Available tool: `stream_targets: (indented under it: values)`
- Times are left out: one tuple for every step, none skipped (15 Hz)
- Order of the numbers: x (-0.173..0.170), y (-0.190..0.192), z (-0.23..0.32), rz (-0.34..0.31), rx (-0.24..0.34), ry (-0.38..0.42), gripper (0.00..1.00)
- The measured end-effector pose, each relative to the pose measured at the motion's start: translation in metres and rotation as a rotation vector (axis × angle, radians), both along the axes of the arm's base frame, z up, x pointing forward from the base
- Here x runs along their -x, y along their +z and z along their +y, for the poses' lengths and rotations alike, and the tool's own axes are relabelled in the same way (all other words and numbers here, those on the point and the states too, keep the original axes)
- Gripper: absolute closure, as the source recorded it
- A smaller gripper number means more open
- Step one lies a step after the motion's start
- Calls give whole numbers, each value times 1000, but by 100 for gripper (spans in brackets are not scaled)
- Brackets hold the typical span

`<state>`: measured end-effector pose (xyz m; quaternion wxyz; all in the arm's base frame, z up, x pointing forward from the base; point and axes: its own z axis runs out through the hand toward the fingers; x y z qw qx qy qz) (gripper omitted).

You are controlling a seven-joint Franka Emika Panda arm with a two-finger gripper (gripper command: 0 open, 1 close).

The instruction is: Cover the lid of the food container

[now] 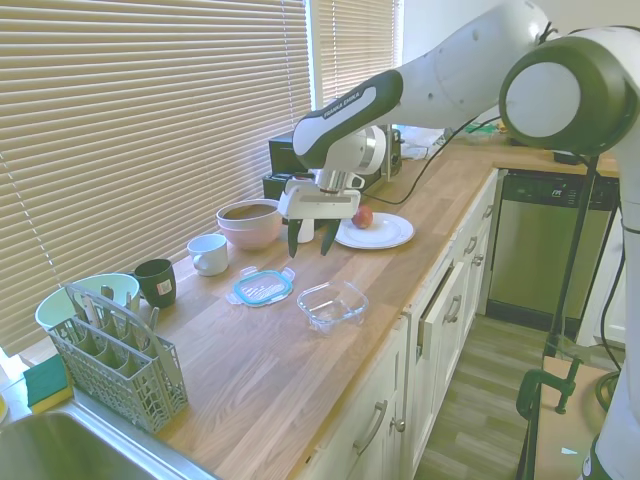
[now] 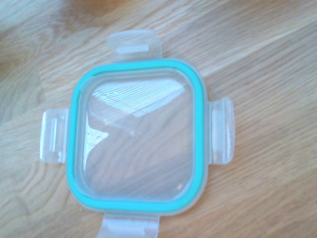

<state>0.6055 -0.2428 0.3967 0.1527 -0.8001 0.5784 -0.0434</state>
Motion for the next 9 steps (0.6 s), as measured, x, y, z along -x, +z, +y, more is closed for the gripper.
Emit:
stream_targets:
  values:
    - [-7,-5,-3,-2,-8,-6,0]
    - [-14,-9,-6,-5,-17,-12,0]
    - [-20,-13,-8,-7,-23,-17,0]
    - [-25,-18,-9,-9,-33,-21,0]
    - [-31,-23,-8,-8,-44,-23,0]
    - [-36,-29,-7,-5,-53,-21,0]
    - [-40,-34,-6,-5,-59,-22,0]
    - [-44,-38,-6,-3,-63,-22,0]
    - [-47,-42,-7,-2,-67,-24,0]
